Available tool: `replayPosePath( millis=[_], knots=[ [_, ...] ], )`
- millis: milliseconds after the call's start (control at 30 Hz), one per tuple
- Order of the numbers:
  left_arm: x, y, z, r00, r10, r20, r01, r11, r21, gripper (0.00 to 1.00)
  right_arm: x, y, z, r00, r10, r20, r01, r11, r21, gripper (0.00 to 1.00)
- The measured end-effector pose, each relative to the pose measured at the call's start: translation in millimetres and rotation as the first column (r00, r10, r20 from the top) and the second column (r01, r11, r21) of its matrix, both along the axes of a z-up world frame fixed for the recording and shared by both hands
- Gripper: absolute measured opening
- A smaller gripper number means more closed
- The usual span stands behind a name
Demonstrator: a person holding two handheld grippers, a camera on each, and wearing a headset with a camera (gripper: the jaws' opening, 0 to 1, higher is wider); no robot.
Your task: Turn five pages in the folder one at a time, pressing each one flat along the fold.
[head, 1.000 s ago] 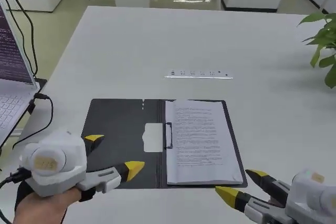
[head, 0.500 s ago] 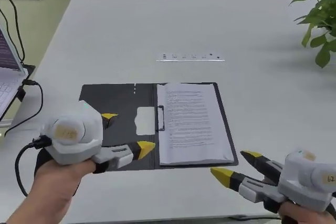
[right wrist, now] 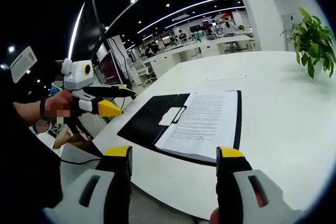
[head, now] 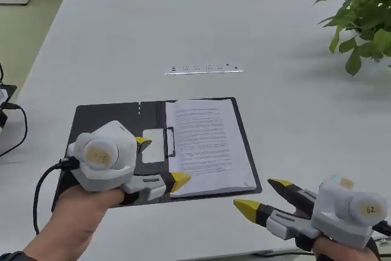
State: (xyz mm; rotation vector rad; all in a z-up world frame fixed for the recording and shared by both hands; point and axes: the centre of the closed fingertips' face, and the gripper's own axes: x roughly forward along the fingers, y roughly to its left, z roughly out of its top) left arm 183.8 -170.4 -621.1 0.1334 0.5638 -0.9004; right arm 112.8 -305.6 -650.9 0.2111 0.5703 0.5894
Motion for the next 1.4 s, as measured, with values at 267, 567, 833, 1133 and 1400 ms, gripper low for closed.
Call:
replayPosePath(
  millis=[267,567,833,1133,1400],
  knots=[
    [10.0,-30.7,-5.9,0.999,-0.040,-0.004,0.040,0.999,0.008,0.67,1.0,-8.0,-2.4,1.000,-0.001,-0.011,0.001,1.000,0.001,0.64],
    [16.2,-75.6,-29.9,0.997,-0.070,-0.044,0.069,0.998,-0.005,0.67,5.7,-18.6,-5.2,0.999,-0.024,-0.024,0.024,0.999,0.022,0.63],
    [29.7,-109.5,-43.5,0.993,-0.109,-0.052,0.109,0.994,-0.002,0.67,9.3,-30.2,-12.1,0.998,-0.045,-0.039,0.046,0.999,0.028,0.62],
    [43.6,-131.2,-64.5,0.992,-0.105,-0.066,0.105,0.994,0.009,0.67,10.5,-38.7,-19.7,0.997,-0.061,-0.057,0.063,0.997,0.037,0.62],
    [38.6,-148.6,-95.2,0.989,-0.123,-0.087,0.128,0.990,0.060,0.67,8.2,-44.4,-27.5,0.995,-0.058,-0.080,0.060,0.998,0.033,0.61]
  ],
)
